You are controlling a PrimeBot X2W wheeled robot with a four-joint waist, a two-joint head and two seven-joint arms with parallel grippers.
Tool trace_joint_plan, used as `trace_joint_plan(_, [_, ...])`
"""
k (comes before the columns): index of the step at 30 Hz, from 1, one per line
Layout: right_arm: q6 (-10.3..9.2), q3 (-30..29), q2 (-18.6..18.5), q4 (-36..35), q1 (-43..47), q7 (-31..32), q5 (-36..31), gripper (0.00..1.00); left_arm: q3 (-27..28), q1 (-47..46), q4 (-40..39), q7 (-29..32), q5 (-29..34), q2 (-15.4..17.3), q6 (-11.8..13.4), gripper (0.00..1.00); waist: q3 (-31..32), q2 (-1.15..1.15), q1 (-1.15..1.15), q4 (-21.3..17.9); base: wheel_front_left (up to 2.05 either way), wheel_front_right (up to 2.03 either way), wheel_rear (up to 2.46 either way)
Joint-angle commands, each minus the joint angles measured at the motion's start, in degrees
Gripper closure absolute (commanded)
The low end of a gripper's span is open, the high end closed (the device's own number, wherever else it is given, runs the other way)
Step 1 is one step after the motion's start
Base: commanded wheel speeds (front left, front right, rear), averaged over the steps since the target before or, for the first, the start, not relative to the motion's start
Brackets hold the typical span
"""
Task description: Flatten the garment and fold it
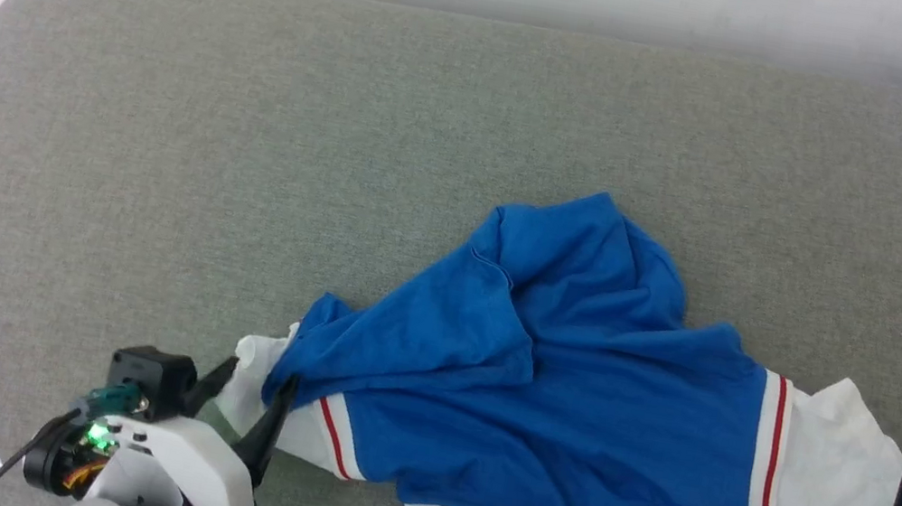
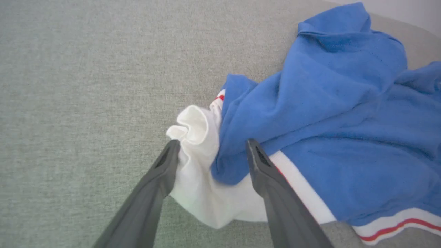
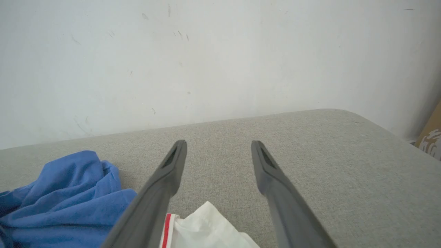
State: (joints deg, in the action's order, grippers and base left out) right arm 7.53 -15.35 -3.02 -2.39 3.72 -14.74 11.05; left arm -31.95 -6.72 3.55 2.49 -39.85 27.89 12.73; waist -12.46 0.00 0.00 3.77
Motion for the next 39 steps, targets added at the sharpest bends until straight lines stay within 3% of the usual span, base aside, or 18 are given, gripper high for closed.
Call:
trace_joint_plan(1, [-0.04, 0.1, 0.1, 0.2, -0.3, -0.3, -0.2, 0.0, 0.7, 0.0, -0.6, -0.9, -0.1, -0.1, 0.3, 0.0, 0.3, 0.0, 0.0, 0.2, 0.0, 0.0, 0.0])
trace_joint_plan(7, [-0.04, 0.3, 0.1, 0.4, -0.4, -0.3, -0.4, 0.0, 0.8, -4.2, -7.6, -1.3, 4.4, 2.7, 1.1, 0.0, 0.9, 0.0, 0.0, 0.0, 0.0, 0.0, 0.0])
trace_joint_plan(12, [-0.04, 0.9, 0.1, 0.5, -0.6, -0.3, 0.1, 0.0, -3.3, -11.1, -11.1, 2.8, 8.3, 2.4, -1.1, 0.0, -0.1, 0.0, 0.0, -1.1, 0.0, 0.0, 0.0])
trace_joint_plan(20, [-0.04, 1.0, 0.1, 0.5, -1.8, -0.3, 0.3, 0.0, -12.5, -22.1, -2.6, 8.3, 12.7, -4.4, -7.2, 0.0, -2.5, 0.0, 0.0, -3.7, 0.0, 0.0, 0.0])
trace_joint_plan(25, [-0.04, 1.1, 0.1, 0.4, -2.0, -0.3, 0.4, 0.0, -17.6, -25.6, 4.4, 12.9, 15.9, -5.1, -10.4, 0.0, -3.3, 0.0, 0.0, -5.4, 0.0, 0.0, 0.0])
trace_joint_plan(31, [-0.04, 0.8, 0.1, 0.4, -1.6, -0.3, 0.7, 0.0, -18.6, -25.8, 8.4, 11.9, 15.6, -5.9, -11.5, 0.0, -3.2, 0.0, 0.0, -6.1, 0.0, 0.0, 0.0])
trace_joint_plan(32, [-0.04, 0.8, 0.1, 0.5, -1.6, -0.3, 0.7, 0.0, -18.7, -25.7, 8.9, 11.5, 15.5, -6.0, -11.6, 0.36, -3.1, 0.0, 0.0, -6.1, 0.0, 0.0, 0.0])
trace_joint_plan(33, [-0.04, 0.8, 0.1, 0.6, -1.6, -0.3, 0.7, 0.0, -18.6, -25.7, 9.3, 10.9, 15.3, -6.2, -11.7, 1.0, -3.0, 0.0, 0.0, -6.1, 0.0, 0.0, 0.0])
trace_joint_plan(39, [-0.04, 0.6, 0.1, 0.5, -1.2, -0.3, 0.4, 0.0, -17.5, -26.5, 9.5, 8.5, 14.3, -6.8, -12.0, 1.0, -1.9, 0.0, 0.0, -5.5, 0.0, 0.0, 0.0])
